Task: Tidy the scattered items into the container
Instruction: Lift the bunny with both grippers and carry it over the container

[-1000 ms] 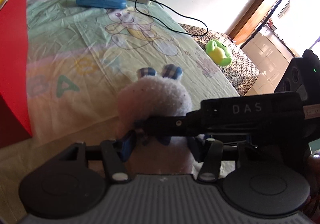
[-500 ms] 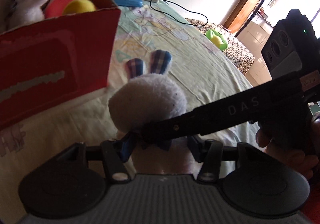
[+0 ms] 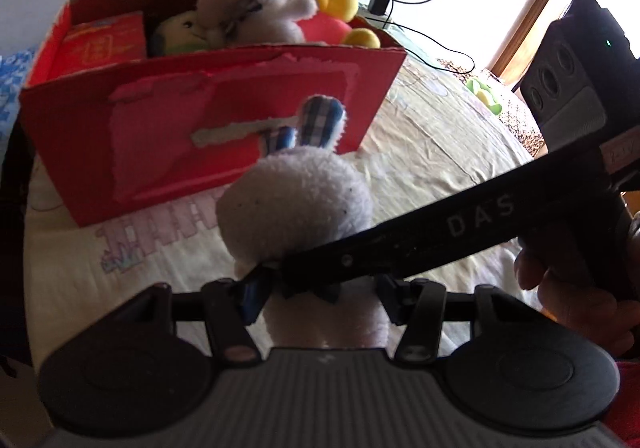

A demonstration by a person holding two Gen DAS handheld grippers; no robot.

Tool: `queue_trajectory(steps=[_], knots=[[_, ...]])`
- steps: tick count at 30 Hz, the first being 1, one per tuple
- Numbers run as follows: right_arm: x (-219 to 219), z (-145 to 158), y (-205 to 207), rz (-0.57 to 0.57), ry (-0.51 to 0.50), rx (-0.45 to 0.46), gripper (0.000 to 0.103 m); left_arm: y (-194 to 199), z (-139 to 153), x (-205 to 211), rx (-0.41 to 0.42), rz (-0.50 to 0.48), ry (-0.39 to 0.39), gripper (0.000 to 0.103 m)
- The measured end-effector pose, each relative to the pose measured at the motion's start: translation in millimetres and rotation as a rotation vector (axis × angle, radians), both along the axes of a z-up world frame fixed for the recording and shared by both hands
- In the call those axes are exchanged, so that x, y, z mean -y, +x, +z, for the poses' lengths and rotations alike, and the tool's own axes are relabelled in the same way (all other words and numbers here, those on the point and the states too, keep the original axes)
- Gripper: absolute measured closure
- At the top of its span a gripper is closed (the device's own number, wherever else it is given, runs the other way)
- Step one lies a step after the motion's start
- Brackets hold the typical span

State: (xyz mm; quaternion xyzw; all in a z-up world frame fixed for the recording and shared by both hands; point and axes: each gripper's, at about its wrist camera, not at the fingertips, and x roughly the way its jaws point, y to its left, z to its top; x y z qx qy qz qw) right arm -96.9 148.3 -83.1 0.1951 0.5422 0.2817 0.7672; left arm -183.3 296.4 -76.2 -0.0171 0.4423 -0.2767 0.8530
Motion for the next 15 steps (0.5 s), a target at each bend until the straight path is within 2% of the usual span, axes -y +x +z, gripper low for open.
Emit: queue_trajectory(steps=[4, 9, 15], knots=[[-20, 12, 0, 0.031, 0.004, 0.041, 0.058, -7, 13, -22, 0.058, 0.024, 0.011, 0.047], [-39, 36, -1, 0.063, 0.015, 0.127, 0.058, -16, 36, -40, 0.176, 0.046, 0.031, 0.047], [-49, 64, 2, 0.062, 0.019, 0.224, 0.058, -11, 61, -50, 0.274, 0.068, 0.002, 0.047]])
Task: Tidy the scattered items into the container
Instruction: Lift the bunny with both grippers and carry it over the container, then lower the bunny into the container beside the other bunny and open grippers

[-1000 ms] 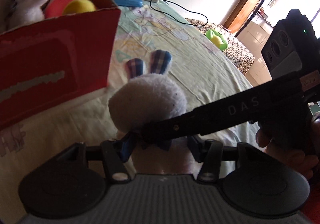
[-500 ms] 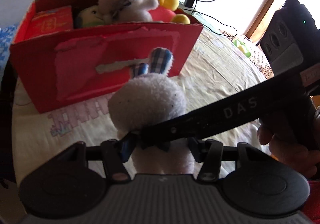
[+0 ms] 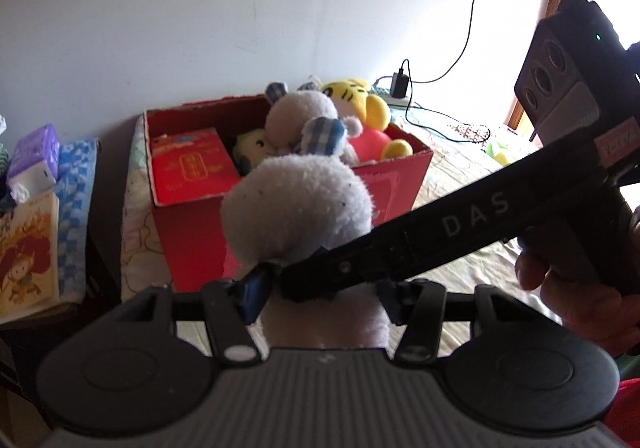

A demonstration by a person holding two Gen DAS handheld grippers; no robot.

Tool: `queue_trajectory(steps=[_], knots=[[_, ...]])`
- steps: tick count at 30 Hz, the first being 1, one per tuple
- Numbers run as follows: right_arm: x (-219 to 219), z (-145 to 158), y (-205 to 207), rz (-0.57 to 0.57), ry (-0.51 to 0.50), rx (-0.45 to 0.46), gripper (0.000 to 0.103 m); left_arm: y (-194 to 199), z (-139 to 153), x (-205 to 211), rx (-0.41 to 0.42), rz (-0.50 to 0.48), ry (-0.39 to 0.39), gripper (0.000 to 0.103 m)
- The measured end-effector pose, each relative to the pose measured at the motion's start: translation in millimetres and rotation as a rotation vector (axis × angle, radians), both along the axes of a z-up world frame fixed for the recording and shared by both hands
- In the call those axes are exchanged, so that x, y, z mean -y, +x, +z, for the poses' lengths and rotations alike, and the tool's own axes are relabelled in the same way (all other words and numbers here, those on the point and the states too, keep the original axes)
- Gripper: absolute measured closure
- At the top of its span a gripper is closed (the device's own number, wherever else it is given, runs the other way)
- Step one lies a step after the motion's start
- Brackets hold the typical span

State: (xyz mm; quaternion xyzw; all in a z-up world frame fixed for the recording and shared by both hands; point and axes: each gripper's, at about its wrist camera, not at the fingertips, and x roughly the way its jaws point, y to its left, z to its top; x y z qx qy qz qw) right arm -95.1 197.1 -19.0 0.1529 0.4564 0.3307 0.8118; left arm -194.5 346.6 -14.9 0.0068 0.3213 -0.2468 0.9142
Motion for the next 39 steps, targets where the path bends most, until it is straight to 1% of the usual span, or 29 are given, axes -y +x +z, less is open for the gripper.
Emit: queue_trajectory(steps=[3, 8, 12, 15, 22, 24, 28, 33, 36, 39], knots=[[-5, 10, 6, -0.013, -0.003, 0.035, 0.058, 9, 10, -2, 0.027, -0.003, -0.010, 0.047], [-5, 32, 22, -0.045, -0.011, 0.105, 0.058, 32, 31, -7, 0.054, 0.008, -0.051, 0.047], [-5, 49, 36, -0.069, -0.012, 0.150, 0.058, 49, 49, -3, 0.089, 0.025, -0.042, 0.047], [-6, 60, 46, -0.073, -0.027, 0.169, 0.057, 58, 58, 1, 0.101, 0.036, -0.039, 0.047], [-2, 79, 68, -0.071, -0.047, 0.186, 0.056, 79, 73, 4, 0.098, 0.094, -0.072, 0.046], [-4, 78, 74, -0.067, -0.052, 0.187, 0.056, 85, 70, 2, 0.086, 0.113, -0.089, 0.046], [-6, 61, 88, -0.072, -0.061, 0.165, 0.056, 103, 54, -3, 0.008, 0.130, -0.138, 0.045], [-1, 32, 103, -0.092, -0.031, 0.074, 0.056, 122, 29, -9, -0.098, 0.141, -0.183, 0.045], [1, 17, 109, -0.103, -0.020, 0.029, 0.056, 129, 14, -8, -0.141, 0.141, -0.180, 0.045], [3, 7, 116, -0.117, -0.001, -0.012, 0.056, 136, 5, -7, -0.157, 0.147, -0.171, 0.044]])
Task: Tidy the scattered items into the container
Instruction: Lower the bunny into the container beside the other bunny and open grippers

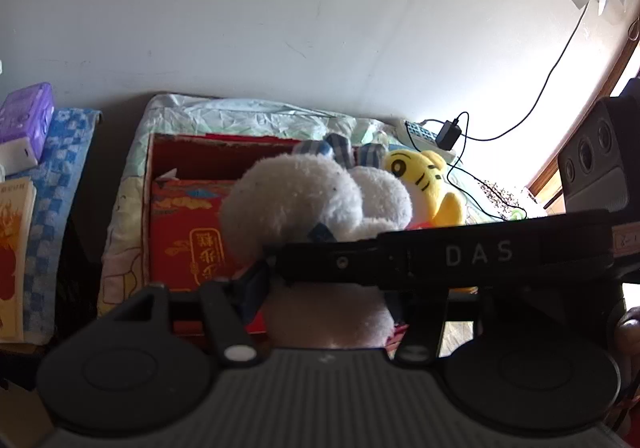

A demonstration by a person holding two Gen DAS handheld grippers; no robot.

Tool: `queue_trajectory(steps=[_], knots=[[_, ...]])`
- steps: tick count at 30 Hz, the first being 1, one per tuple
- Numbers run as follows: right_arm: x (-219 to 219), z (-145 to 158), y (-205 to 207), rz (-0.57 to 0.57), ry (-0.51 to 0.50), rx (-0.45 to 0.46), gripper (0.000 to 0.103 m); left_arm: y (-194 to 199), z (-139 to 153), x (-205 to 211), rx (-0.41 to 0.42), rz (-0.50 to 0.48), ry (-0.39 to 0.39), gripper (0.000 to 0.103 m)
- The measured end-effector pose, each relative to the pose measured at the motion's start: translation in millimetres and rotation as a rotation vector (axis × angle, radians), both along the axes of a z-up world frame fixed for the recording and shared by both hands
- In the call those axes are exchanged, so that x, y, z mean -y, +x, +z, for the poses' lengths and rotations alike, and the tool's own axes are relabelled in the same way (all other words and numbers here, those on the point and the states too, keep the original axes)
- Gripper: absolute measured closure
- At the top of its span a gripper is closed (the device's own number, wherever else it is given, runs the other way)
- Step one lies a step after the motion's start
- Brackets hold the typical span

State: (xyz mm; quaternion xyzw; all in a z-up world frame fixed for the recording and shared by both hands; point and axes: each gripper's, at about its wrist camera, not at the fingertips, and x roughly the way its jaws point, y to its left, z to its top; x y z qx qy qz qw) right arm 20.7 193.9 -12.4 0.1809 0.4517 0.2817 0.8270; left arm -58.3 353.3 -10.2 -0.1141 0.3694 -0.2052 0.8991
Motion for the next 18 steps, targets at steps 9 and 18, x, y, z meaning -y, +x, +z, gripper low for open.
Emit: queue_trajectory(steps=[9, 18], knots=[[3, -15, 18, -0.011, 0.012, -0.018, 0.053, 18, -15, 4, -0.027, 0.003, 0.005, 0.043], [15, -1, 0, -0.067, -0.066, 0.064, 0.041, 18, -18, 7, -0.028, -0.019, 0.017, 0.040]])
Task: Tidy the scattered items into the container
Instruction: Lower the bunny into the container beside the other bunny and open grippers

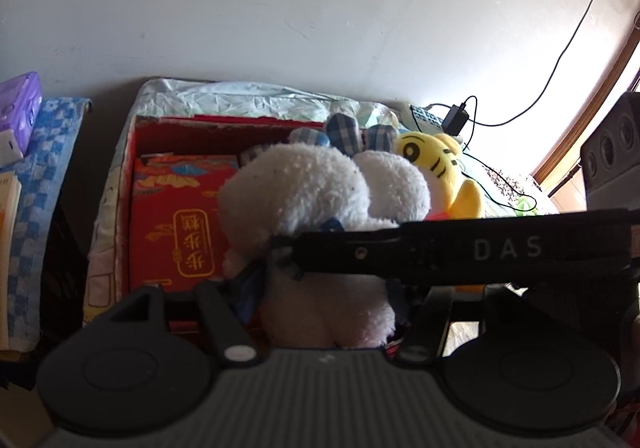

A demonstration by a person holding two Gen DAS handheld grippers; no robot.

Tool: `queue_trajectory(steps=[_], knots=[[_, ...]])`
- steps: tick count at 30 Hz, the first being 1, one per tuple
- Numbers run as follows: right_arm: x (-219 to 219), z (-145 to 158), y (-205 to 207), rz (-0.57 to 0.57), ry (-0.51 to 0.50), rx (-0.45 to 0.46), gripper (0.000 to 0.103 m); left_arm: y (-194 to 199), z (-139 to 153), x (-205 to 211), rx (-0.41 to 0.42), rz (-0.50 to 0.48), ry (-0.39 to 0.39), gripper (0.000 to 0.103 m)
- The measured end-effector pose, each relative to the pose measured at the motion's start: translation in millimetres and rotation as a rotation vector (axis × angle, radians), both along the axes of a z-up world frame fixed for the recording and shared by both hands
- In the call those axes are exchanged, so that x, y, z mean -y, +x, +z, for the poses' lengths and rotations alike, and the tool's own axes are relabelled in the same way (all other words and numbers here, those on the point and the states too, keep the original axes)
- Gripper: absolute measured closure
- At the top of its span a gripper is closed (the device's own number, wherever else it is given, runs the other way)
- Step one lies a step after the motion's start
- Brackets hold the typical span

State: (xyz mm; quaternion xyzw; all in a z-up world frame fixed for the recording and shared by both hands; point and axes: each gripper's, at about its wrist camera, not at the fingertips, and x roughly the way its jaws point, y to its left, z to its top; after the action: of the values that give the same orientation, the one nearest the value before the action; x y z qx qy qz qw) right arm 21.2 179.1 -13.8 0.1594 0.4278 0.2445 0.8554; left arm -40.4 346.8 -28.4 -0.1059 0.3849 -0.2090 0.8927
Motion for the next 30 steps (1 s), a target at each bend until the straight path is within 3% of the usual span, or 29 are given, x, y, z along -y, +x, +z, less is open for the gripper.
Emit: queue_trajectory(steps=[3, 5, 9, 12, 15, 18, 25, 30], knots=[[11, 12, -10, -0.049, -0.008, 0.068, 0.042, -4, 2, -5, 0.003, 0.003, -0.001, 0.040], [17, 15, -12, -0.067, 0.019, 0.085, 0.049, -6, 3, -7, -0.001, 0.005, -0.012, 0.040], [14, 11, -8, -0.068, 0.037, 0.079, 0.071, -2, -1, -5, -0.022, 0.001, -0.019, 0.039], [4, 3, -4, -0.069, 0.000, 0.061, 0.078, 0, -2, 0, -0.025, 0.000, -0.007, 0.039], [-2, -2, -2, -0.096, -0.080, 0.067, 0.078, 3, -5, 5, -0.040, -0.010, -0.005, 0.039], [1, -5, 1, -0.097, -0.074, 0.059, 0.078, 3, -7, 10, -0.033, -0.019, 0.003, 0.033], [10, -8, -2, -0.103, -0.037, 0.032, 0.077, 6, -1, 7, -0.072, 0.012, 0.014, 0.033], [11, 2, -13, -0.105, -0.059, 0.058, 0.073, 1, 8, 5, -0.075, 0.069, 0.092, 0.029]])
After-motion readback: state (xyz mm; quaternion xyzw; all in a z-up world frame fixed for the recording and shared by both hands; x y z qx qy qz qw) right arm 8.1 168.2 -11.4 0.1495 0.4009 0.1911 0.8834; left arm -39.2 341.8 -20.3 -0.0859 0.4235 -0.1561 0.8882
